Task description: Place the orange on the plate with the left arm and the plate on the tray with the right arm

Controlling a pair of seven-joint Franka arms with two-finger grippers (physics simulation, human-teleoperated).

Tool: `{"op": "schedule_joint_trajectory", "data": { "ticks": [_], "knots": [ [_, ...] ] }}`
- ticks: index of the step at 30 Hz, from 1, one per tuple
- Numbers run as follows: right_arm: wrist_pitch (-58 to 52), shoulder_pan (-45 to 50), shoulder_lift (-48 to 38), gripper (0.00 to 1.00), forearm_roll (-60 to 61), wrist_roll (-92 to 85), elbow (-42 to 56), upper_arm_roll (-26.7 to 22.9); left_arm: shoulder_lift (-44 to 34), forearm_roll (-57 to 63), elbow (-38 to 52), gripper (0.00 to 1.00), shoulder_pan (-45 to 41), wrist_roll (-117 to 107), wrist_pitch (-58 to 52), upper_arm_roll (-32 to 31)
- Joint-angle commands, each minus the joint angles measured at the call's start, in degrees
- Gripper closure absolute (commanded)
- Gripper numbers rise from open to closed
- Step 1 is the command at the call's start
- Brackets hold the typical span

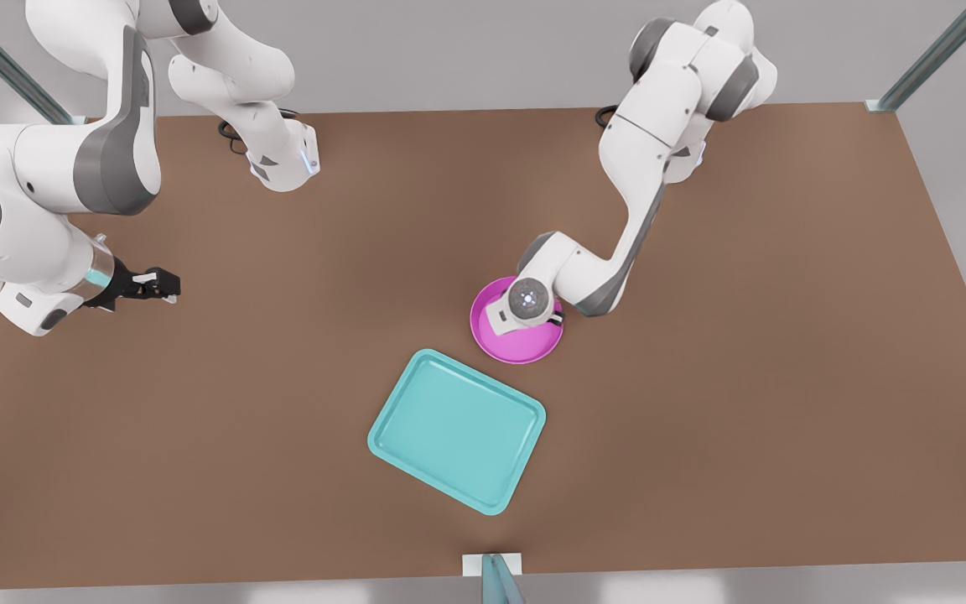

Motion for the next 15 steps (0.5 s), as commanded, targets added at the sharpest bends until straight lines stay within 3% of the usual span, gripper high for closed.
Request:
{"op": "schedule_joint_trajectory", "data": {
  "ticks": [1, 3, 4, 6, 8, 9, 10, 12, 13, 14, 15],
  "knots": [
    [-0.03, 0.0, -0.06, 0.0, 0.03, 0.05, 0.03, -0.01, 0.0, -0.23, -0.04, 0.0, 0.07, -23.39, 3.78, 0.04],
    [-0.03, 0.0, -0.06, 0.0, 0.03, 0.05, 0.03, -0.01, -2.28, 0.21, -1.53, 0.0, 0.69, -19.62, 1.5, 1.01],
    [-0.03, 0.0, -0.06, 0.0, 0.03, 0.05, 0.03, -0.01, -7.11, -0.41, -0.57, 0.0, 0.87, -9.97, -10.35, 6.09],
    [-0.03, 0.0, 0.11, 0.0, 0.03, 0.14, -0.06, -0.01, -21.77, -0.06, 1.62, 0.0, 0.87, 21.45, -30.3, 26.99],
    [6.2, 2.81, 5.55, 0.0, 0.99, 0.14, -0.76, 0.6, -21.79, 0.03, 11.47, 0.0, 0.87, 31.63, -41.14, 38.71],
    [11.3, 2.99, 10.13, 0.0, 4.59, 0.14, -1.47, 0.6, -21.97, -0.23, 13.23, 0.0, 0.95, 31.63, -41.49, 40.47],
    [16.13, 2.64, 10.22, 0.0, 8.11, 0.31, -7.08, 0.6, -22.5, 0.21, 13.85, 0.0, 4.63, 31.19, -41.75, 39.16],
    [29.23, 3.17, 10.74, 0.0, 14.18, 6.38, -18.43, 1.56, -27.06, 4.16, 12.01, 0.0, 24.93, 19.44, -36.75, 10.88],
    [33.72, 4.74, 12.5, 0.0, 16.63, 11.02, -19.13, 4.38, -33.3, 7.85, 3.23, 0.0, 31.79, 12.03, -27.71, 0.49],
    [36.7, 9.84, 13.03, 0.0, 21.38, 16.21, -19.57, 4.38, -34.19, 7.24, 2.42, 0.0, 33.73, 12.12, -24.08, -0.92],
    [38.9, 13.27, 14.17, 0.0, 21.65, 21.49, -19.13, 4.38, -31.38, 7.77, 6.28, 0.0, 33.82, 12.29, -29.17, -1.63]
  ]
}}
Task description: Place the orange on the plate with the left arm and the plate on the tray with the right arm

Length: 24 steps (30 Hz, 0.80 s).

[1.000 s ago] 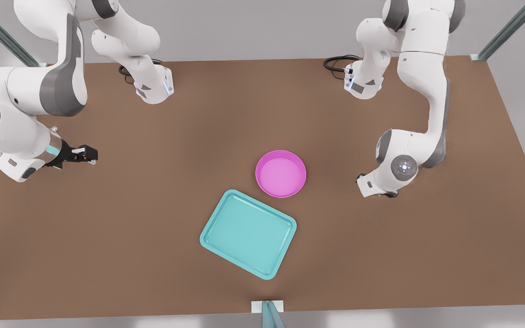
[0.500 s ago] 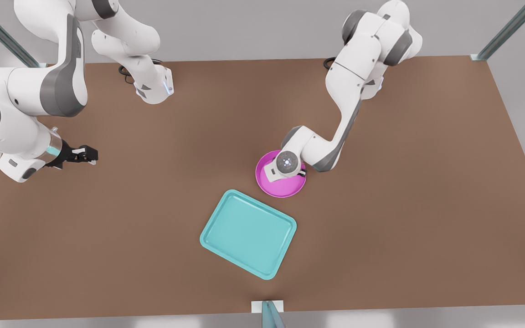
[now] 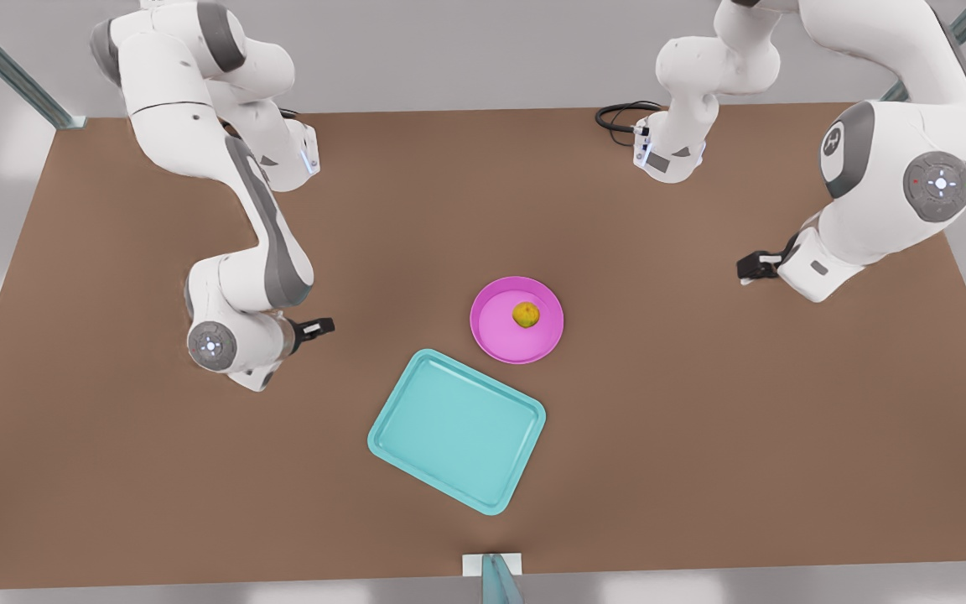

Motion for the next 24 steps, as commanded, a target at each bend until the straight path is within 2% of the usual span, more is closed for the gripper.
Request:
{"op": "schedule_joint_trajectory", "data": {
  "ticks": [1, 7, 12, 16, 24],
  "knots": [
    [18.77, 3.82, 2.4, 0.0, 6.33, 20.53, -0.39, 0.31, 1.51, 2.76, 2.71, 0.0, 2.55, 4.58, -5.72, -2.13],
    [32.58, 13.06, 10.66, 0.0, 12.92, 26.52, -1.1, 0.39, 3.1, 2.58, 5.08, 0.0, 2.37, 0.62, -7.31, -1.87],
    [33.98, 13.15, 7.15, 0.0, 14.15, 25.46, -7.86, 1.62, 3.62, 2.41, 6.14, 0.0, 2.37, -1.4, -7.48, -1.86],
    [35.65, 13.41, 7.06, 0.0, 14.33, 25.46, -8.22, 4.61, 3.63, 2.41, 6.14, 0.0, 2.37, -1.31, -7.48, -1.86],
    [40.84, 18.33, 10.31, 0.0, 14.68, 25.55, -6.63, 5.58, 4.06, 2.23, 6.14, 0.0, 2.37, -1.31, -7.48, -1.86]
  ]
}}
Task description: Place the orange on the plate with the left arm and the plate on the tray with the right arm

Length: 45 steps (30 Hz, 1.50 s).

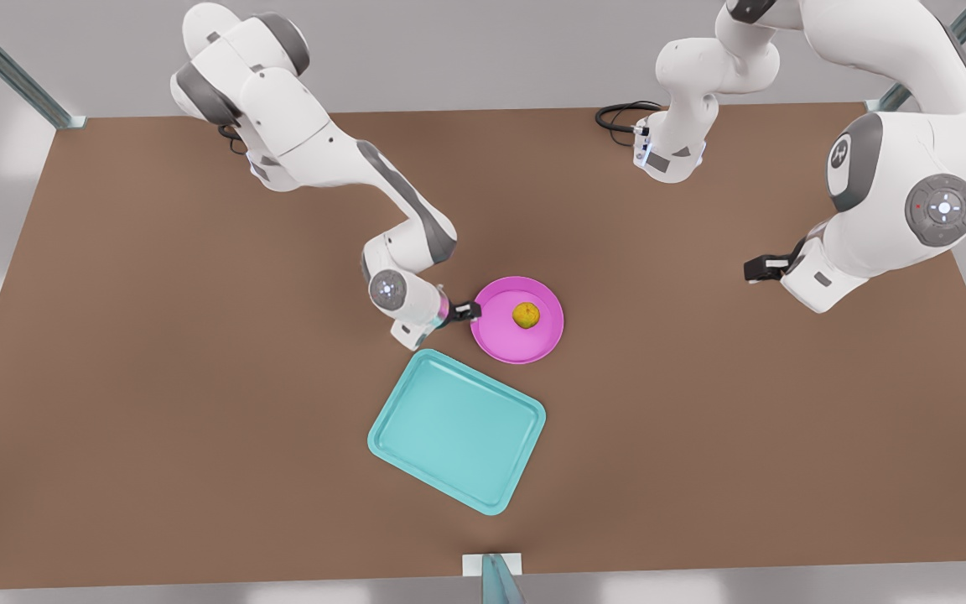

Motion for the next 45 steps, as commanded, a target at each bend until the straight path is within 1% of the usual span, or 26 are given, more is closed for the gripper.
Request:
{"op": "schedule_joint_trajectory", "data": {
  "ticks": [1, 4, 9, 11, 17, 18, 19, 20, 22, 24, 27, 29, 38, 41, 45],
  "knots": [
    [3.79, 0.51, 0.56, 0.0, 0.13, 6.47, 0.11, 0.04, -0.09, -0.08, 0.05, 0.0, -0.01, -0.95, -0.19, -0.01],
    [6.87, 2.62, 2.5, 0.0, 0.39, 6.55, 0.55, 0.13, -0.26, 0.18, 0.05, 0.0, 0.08, -1.04, -1.15, 0.08],
    [7.13, 3.59, 3.29, 0.0, 0.21, 6.38, 0.9, 0.31, -0.18, 0.36, 1.28, 0.0, 0.17, -1.39, -2.12, 0.08],
    [9.16, 4.73, 4.34, 0.0, 0.21, 6.47, 1.08, 0.31, -0.18, 0.36, 1.37, 0.0, 0.17, -1.39, -2.03, 0.08],
    [9.16, 4.73, 4.43, 0.0, 0.21, 6.38, 0.9, 0.31, -0.09, 0.27, 1.28, 0.0, 0.34, -1.04, -2.03, 0.16],
    [9.16, 4.73, 4.61, 0.21, 0.21, 6.38, 0.72, 0.31, -0.09, 0.27, 1.28, 0.0, 0.34, -1.12, -2.12, 0.16],
    [9.07, 4.73, 4.61, 0.33, 0.21, 6.38, 0.81, 0.31, -0.09, 0.36, 1.28, 0.0, 0.34, -1.12, -2.12, 0.16],
    [9.07, 4.64, 4.7, 0.37, 0.21, 6.38, 0.64, 0.31, -0.09, 0.27, 1.28, 0.0, 0.34, -1.04, -2.12, 0.43],
    [9.07, 4.56, 4.7, 0.39, 0.21, 6.38, 0.55, 0.31, -0.09, 0.27, 1.28, 0.0, 0.26, -0.95, -2.12, 0.43],
    [8.98, 4.47, 4.78, 0.52, 0.21, 6.38, 0.55, 0.31, -0.09, 0.36, 1.28, 0.0, 0.34, -0.77, -2.12, 0.43],
    [8.45, 4.2, 4.7, 0.66, 0.21, 6.38, 0.55, 0.31, 0.0, 0.36, 1.37, 0.0, 0.34, -1.21, -1.95, 0.43],
    [8.36, 4.12, 4.7, 0.79, 0.3, 6.73, 0.46, 0.31, 0.09, 0.36, 1.37, 0.0, 0.43, -1.21, -1.86, 0.52],
    [8.36, 3.85, 1.36, 0.79, 0.3, 6.38, 0.64, 0.31, 0.79, 0.27, 1.63, 0.0, 0.43, -0.6, -1.51, 0.96],
    [8.19, 1.31, -0.14, 0.79, 0.39, 6.99, 1.43, 0.39, 0.79, 0.27, 1.72, 0.0, 0.43, -0.69, -1.51, 0.96],
    [7.93, -2.47, 0.39, 0.79, 0.74, 6.99, 6.52, 0.31, 0.79, 0.36, 1.72, 0.0, 0.43, -0.86, -1.68, 0.96]
  ]
}}
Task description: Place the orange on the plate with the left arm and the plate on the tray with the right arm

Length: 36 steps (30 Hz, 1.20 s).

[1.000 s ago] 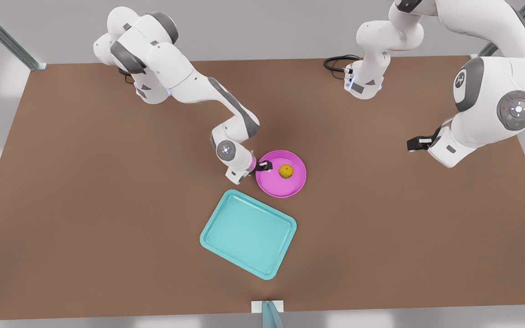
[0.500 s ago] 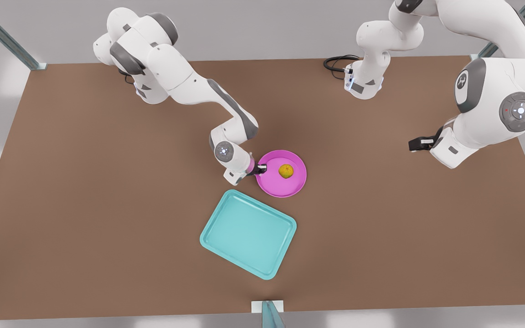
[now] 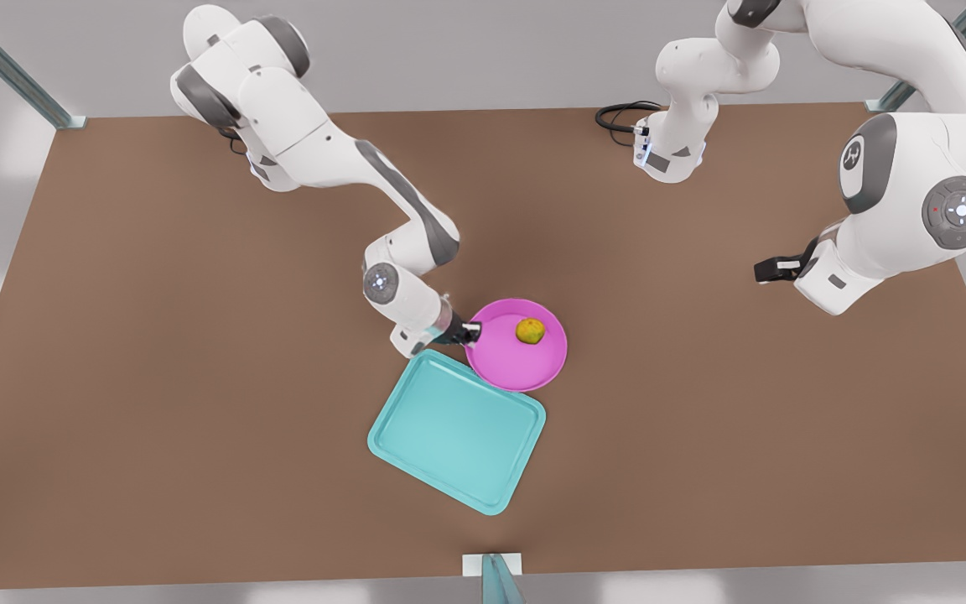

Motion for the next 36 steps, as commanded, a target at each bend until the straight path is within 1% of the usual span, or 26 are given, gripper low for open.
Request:
{"op": "schedule_joint_trajectory", "data": {
  "ticks": [1, 2, 5, 8, 9, 10, 12, 24, 25, 26, 33, 35, 36],
  "knots": [
    [-0.29, -1.14, 0.02, 0.79, 0.21, 2.11, 1.86, -0.16, -0.05, 0.07, 0.03, 0.0, 0.0, 0.2, -0.03, -0.01],
    [-0.12, -2.36, 0.28, 0.79, 0.3, 2.2, 3.62, -0.42, -0.05, 0.07, 0.03, 0.0, 0.0, 0.29, 0.06, -0.01],
    [1.29, -7.55, 2.04, 0.79, -0.05, -0.43, 4.67, -0.43, -0.05, 0.07, 0.03, 0.0, 0.0, 0.29, 0.06, -0.01],
    [-0.55, -12.91, 2.74, 0.79, -0.49, -2.98, 5.91, -0.6, 0.03, 0.07, 0.03, 0.0, 0.0, -0.07, -0.03, -0.01],
    [-0.91, -13.18, 2.74, 0.79, -0.49, -4.39, 6.08, -2.0, 0.03, 0.07, 0.03, 0.0, 0.0, -0.07, -0.03, -0.01],
    [-0.99, -13.44, 2.83, 0.79, -0.49, -5.8, 6.08, -2.18, 0.03, 0.07, 0.03, 0.0, 0.0, -0.15, -0.38, -0.01],
    [-1.78, -13.35, 3.53, 0.79, -0.41, -5.71, 7.31, -2.18, 0.03, 0.07, 0.03, 0.0, 0.0, -0.15, -0.11, -0.01],
    [-1.7, -11.42, 3.36, 0.79, 0.12, -5.01, 7.14, -1.66, 0.56, 0.07, 0.03, 0.0, 0.0, -0.15, 0.06, -0.01],
    [-1.7, -11.68, 3.27, 0.57, 0.12, -5.71, 7.14, -1.57, 0.56, 0.07, 0.03, 0.0, 0.0, -0.15, 0.06, -0.01],
    [-0.73, -11.33, 3.36, 0.0, -0.32, -7.11, 6.78, -1.66, 0.56, 0.07, 0.03, 0.0, 0.0, -0.15, 0.06, -0.01],
    [-0.47, -11.42, 3.45, 0.0, -0.32, -7.65, 6.43, -1.66, 0.47, 0.07, 0.03, 0.0, 0.0, -0.24, -0.03, -0.01],
    [-1.61, -12.04, 2.74, 0.0, -0.75, -7.82, 6.61, -2.01, 0.47, 0.07, 0.03, 0.0, 0.0, 0.02, -0.29, -0.01],
    [-5.99, -12.91, 1.08, 0.0, -1.11, -8.96, 6.43, -3.32, 0.47, 0.07, 0.03, 0.0, 0.0, 0.55, -0.46, -0.01]
  ]
}}
